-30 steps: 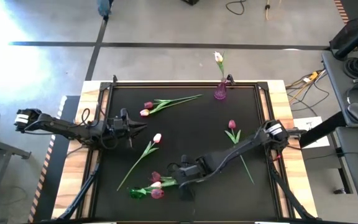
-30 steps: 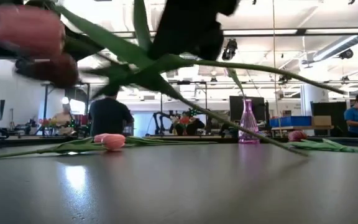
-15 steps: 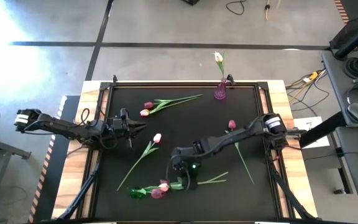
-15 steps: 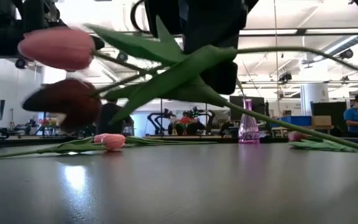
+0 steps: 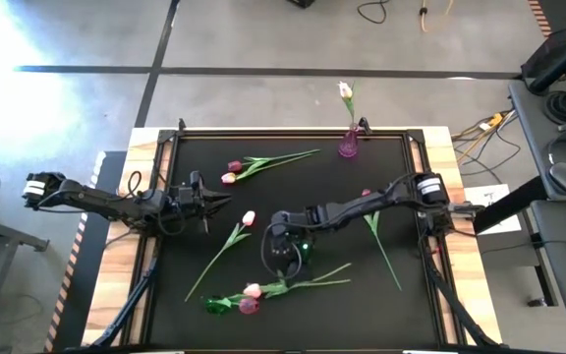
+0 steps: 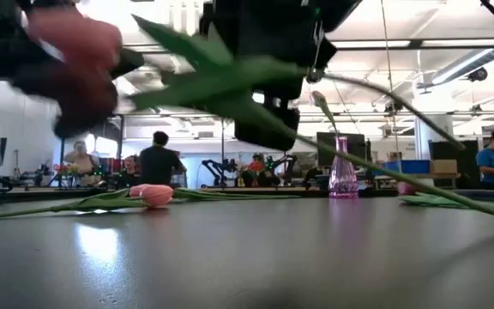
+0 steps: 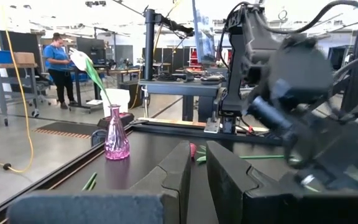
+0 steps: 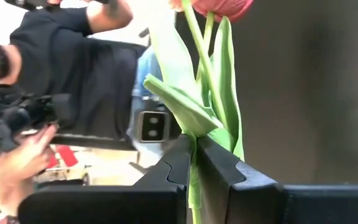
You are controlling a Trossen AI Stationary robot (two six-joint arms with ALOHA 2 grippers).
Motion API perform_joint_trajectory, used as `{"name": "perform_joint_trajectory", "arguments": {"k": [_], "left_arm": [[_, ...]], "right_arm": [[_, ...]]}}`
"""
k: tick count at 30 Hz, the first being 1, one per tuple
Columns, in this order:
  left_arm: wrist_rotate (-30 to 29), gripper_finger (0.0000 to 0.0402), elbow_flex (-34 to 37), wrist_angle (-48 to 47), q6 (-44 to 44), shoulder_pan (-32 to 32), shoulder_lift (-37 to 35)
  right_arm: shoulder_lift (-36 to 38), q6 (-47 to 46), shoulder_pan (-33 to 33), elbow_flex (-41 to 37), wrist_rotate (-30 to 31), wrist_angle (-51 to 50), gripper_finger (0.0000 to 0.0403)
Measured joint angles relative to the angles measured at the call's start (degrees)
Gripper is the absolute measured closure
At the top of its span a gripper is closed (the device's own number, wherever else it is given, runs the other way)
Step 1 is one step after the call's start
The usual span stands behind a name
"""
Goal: Sort flowers into vase by color
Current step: Put the red flower into the green vase
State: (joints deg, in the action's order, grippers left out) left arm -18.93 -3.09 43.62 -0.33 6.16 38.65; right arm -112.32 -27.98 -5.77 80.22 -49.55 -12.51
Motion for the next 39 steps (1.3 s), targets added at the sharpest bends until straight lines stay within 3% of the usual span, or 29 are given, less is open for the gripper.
{"name": "perform_joint_trajectory", "arguments": {"k": [11, 19, 25, 31, 39], "left_arm": [[0.0, 0.0365, 0.0, -0.4, 1.2, 0.0, 0.2], [0.0, 0.0365, 0.0, -0.5, 2.3, 0.0, 0.2], [0.0, 0.0365, 0.0, -0.5, 1.5, 0.0, 0.3], [0.0, 0.0365, 0.0, -0.5, 1.0, 0.0, 0.6], [0.0, 0.0365, 0.0, -0.6, 0.8, 0.0, 1.1]], "right_arm": [[0.0, 12.9, 2.1, -2.8, 14.3, -1.3, 0.0378], [0.2, 14.8, 0.3, -2.8, 19.5, -4.7, 0.0295], [3.5, 17.1, -4.3, -1.9, 33.4, -13.7, 0.0229], [6.1, 13.0, -10.7, -2.0, 48.0, -20.8, 0.0206], [2.6, 11.3, -16.1, -2.0, 49.4, -19.8, 0.0223]]}}
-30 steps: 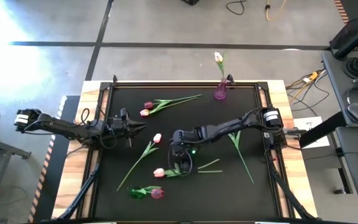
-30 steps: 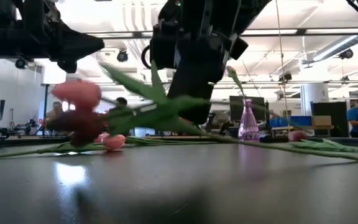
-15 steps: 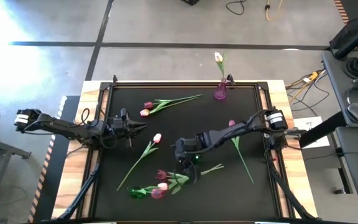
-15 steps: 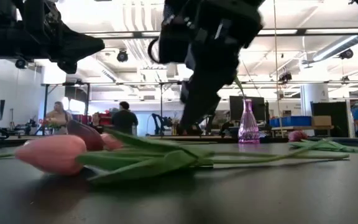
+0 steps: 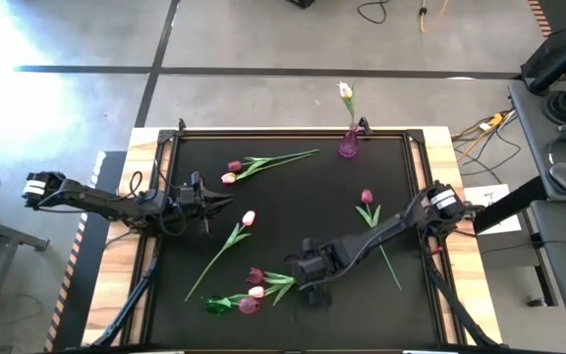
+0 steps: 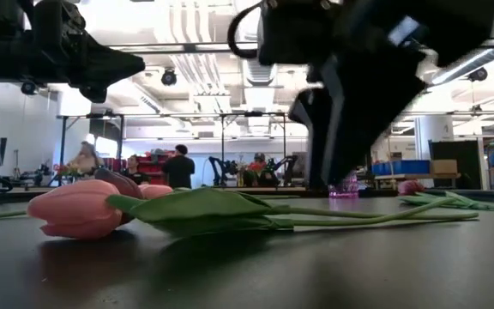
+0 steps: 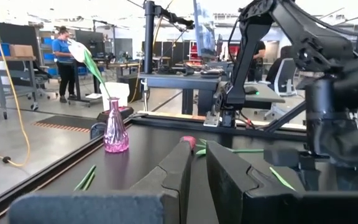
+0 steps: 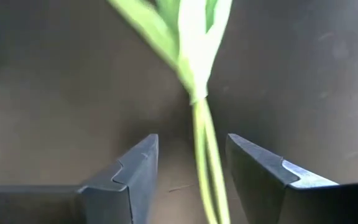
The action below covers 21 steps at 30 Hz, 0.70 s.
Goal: Sort flowers into vase by color
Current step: Put the red flower into the green vase
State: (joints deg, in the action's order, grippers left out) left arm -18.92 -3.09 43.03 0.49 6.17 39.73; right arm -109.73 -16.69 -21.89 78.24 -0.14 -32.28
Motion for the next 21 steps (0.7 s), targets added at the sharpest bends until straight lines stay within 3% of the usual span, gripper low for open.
{"name": "perform_joint_trajectory", "arguments": {"k": [8, 21], "left_arm": [[0.0, 0.0365, 0.0, -0.2, 0.0, 0.0, 0.6], [0.0, 0.0365, 0.0, -0.3, 0.2, 0.0, 2.7]], "right_arm": [[-3.5, 0.3, 0.3, 0.0, 0.4, 2.6, 0.0273], [-3.2, 0.8, 2.8, 0.0, 1.8, 4.3, 0.036]]}}
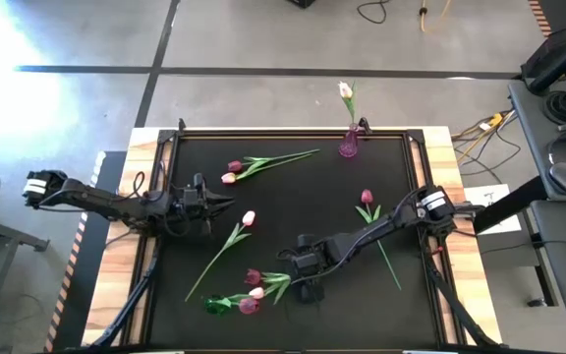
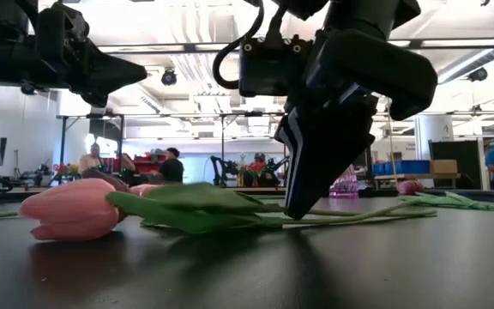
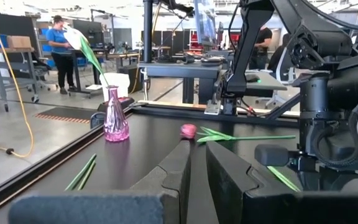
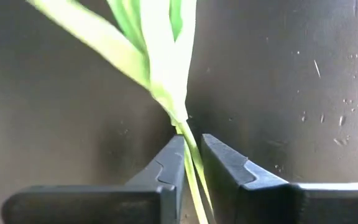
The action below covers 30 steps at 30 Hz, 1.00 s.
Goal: Sort flowers into vase by color
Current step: Put the red flower into the green vase
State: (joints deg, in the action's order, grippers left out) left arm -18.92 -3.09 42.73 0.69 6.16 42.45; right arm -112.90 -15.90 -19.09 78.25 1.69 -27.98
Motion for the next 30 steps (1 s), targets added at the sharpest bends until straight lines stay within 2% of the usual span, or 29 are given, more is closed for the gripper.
{"name": "perform_joint_trajectory", "arguments": {"k": [6, 13, 21, 27, 30], "left_arm": [[0.0, 0.0365, 0.0, 0.2, 0.0, 0.0, 0.3], [0.0, 0.0365, 0.0, 0.1, 0.3, 0.0, 0.3], [0.0, 0.0365, 0.0, 0.1, 0.5, 0.0, 0.2], [0.0, 0.0365, 0.0, 0.1, 0.9, 0.0, 0.2], [0.0, 0.0365, 0.0, 0.1, 1.0, 0.0, 0.2]], "right_arm": [[0.5, 0.0, 0.0, 2.4, 3.4, -0.5, 0.039], [1.8, 0.8, 0.1, 3.1, 11.5, -3.6, 0.039], [1.8, -2.7, 1.1, 1.1, 13.6, -6.5, 0.039], [1.8, -6.3, 1.1, 0.7, 18.9, -8.2, 0.039], [2.2, -8.0, 1.1, 0.7, 19.6, -8.3, 0.039]]}}
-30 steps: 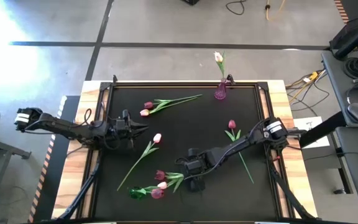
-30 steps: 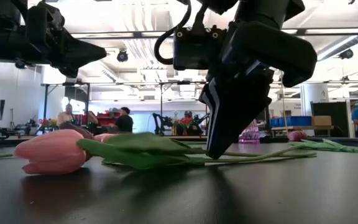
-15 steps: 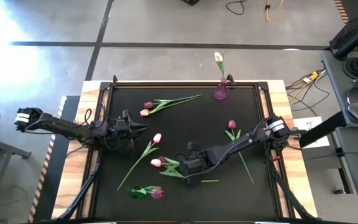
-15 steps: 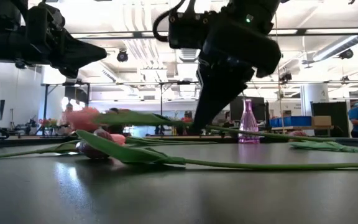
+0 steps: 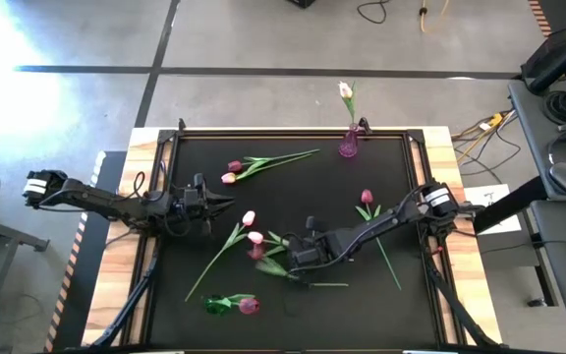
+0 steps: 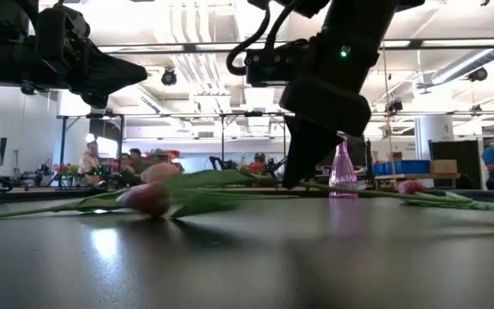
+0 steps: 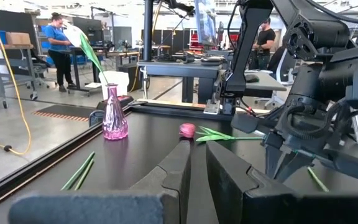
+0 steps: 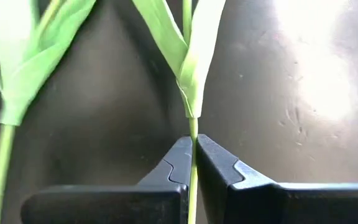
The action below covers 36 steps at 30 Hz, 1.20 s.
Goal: Sort flowers into vase by color
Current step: Put the red flower into the green vase
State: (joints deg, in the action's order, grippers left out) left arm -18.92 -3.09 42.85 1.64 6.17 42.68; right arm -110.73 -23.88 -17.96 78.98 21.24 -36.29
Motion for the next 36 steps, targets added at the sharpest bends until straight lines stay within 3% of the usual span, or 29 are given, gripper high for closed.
{"name": "perform_joint_trajectory", "arguments": {"k": [9, 17, 22, 27, 36], "left_arm": [[0.0, 0.0365, 0.0, 0.0, 0.2, 0.0, 0.0], [0.0, 0.0365, 0.0, -0.1, 0.2, 0.0, 0.0], [0.0, 0.0365, 0.0, -0.1, 0.4, 0.0, 0.0], [0.0, 0.0365, 0.0, 0.2, 0.4, 0.0, 0.0], [0.0, 0.0365, 0.0, 0.4, 0.0, 0.0, 0.2]], "right_arm": [[0.3, -3.4, 0.0, 0.0, 1.2, -2.8, 0.0379], [2.4, -4.0, -2.2, 1.4, 0.8, 0.0, 0.0271], [1.2, -2.8, -4.1, 1.4, -3.6, 11.5, 0.022], [-1.8, -3.7, -5.3, 1.4, -3.6, 18.4, 0.0213], [-7.1, -9.2, -5.0, 3.4, -3.2, 19.1, 0.0218]]}}
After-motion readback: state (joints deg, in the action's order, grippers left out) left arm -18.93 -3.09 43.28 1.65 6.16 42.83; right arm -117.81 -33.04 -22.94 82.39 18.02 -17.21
